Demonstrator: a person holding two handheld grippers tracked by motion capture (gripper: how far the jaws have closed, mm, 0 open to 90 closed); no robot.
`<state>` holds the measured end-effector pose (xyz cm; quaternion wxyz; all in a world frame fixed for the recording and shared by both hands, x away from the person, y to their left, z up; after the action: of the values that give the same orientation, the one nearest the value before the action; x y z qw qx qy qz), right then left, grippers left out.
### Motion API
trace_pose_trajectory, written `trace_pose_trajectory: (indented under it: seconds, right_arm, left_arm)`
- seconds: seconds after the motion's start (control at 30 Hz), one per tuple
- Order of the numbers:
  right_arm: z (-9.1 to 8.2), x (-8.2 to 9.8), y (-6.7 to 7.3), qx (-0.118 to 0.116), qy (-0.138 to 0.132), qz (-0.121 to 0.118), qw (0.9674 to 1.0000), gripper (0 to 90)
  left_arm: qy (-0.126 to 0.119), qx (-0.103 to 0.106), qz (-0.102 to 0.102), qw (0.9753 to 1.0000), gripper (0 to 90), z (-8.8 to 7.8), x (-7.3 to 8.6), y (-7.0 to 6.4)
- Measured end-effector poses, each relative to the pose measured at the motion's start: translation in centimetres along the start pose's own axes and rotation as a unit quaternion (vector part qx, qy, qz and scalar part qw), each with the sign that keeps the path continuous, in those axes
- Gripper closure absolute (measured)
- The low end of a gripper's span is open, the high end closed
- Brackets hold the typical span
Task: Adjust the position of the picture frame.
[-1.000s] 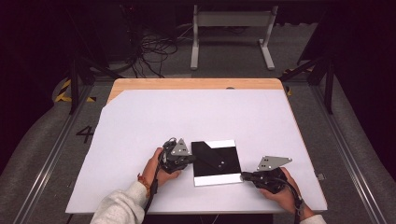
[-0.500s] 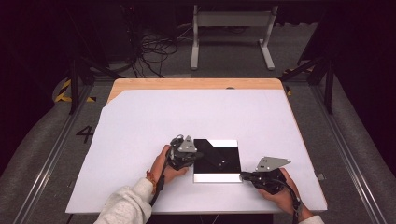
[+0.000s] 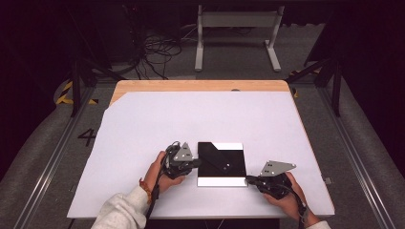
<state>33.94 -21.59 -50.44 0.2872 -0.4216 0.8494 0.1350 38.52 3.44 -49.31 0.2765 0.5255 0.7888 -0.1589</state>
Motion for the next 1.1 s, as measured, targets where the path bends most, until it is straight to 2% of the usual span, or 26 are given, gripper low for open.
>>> trace_pose_trajectory:
  seconds: [0.03,0.07,0.1,0.23,0.27,0.33,0.43,0.53,0.57,0.63,0.73,0.87,0.93,1.1]
  right_arm:
    - [0.0,0.0,0.0,0.002,-0.001,0.0,1.0,90.0]
    - [0.0,0.0,0.0,0.003,0.0,0.001,1.0,89.8]
    - [-0.1,0.0,0.0,0.004,0.0,0.001,1.0,89.6]
    - [-0.6,0.0,-0.7,0.014,-0.009,0.014,0.9998,90.0]
    - [-0.6,0.0,-0.7,0.014,-0.009,0.014,0.9998,90.0]
    - [-0.8,-0.1,-1.2,0.019,-0.014,0.025,0.9994,90.0]
    - [-0.4,0.0,-1.3,0.021,-0.003,0.028,0.9994,90.0]
    - [-0.1,-0.1,-1.0,0.017,-0.001,0.023,0.9996,90.0]
    - [0.0,-0.1,-0.9,0.015,-0.001,0.021,0.9997,90.0]
    - [0.1,-0.2,-0.6,0.009,-0.002,0.018,0.9998,90.0]
    - [0.2,-0.3,-0.4,0.006,-0.002,0.017,0.9998,90.0]
    - [0.3,-0.3,-0.3,-0.002,-0.005,0.025,0.9997,90.0]
    - [0.5,-0.5,0.0,-0.011,-0.006,0.024,0.9996,90.0]
    - [0.9,-1.1,0.8,-0.006,0.002,0.004,1.0,90.0]
  left_arm:
    - [-0.003,0.004,-0.001,1.0,86.5,-0.3,0.3,-0.2]
    - [-0.009,0.019,0.0,0.9998,86.6,-0.8,0.9,-0.8]
    - [-0.011,0.022,0.002,0.9997,86.8,-1.1,1.3,-1.2]
    - [-0.006,0.045,0.01,0.9989,86.8,-1.4,2.5,-3.2]
    - [-0.006,0.045,0.01,0.9989,86.7,-1.4,2.5,-3.2]
    - [-0.005,0.055,0.021,0.9983,86.6,-1.3,2.6,-4.3]
    - [-0.006,0.063,0.035,0.9974,86.7,-1.0,2.0,-5.5]
    - [0.002,0.067,0.045,0.9968,86.7,-0.3,1.7,-6.4]
    - [0.007,0.063,0.048,0.9968,86.5,-0.1,1.7,-6.4]
    - [0.007,0.066,0.044,0.9969,86.2,0.3,1.6,-6.4]
    - [0.021,0.051,0.048,0.9973,86.2,0.7,1.9,-6.0]
    - [0.021,0.049,0.041,0.9977,87.2,0.5,2.1,-5.4]
    - [0.023,0.042,0.038,0.9981,87.1,0.4,2.3,-5.1]
    - [0.026,0.035,0.03,0.9986,87.4,0.1,2.7,-4.3]
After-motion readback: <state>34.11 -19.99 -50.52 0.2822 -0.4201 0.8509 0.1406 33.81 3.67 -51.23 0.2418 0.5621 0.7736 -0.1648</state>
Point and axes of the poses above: each handheld gripper's, and its own axes: z roughly forward along the jaws, x roughly out of its underside, y roughly to its left, the point moved 7 cm from there along z, roughly forward along the jaws, and after that the axes turned 10 degrees about y, right-handed, at the moved point
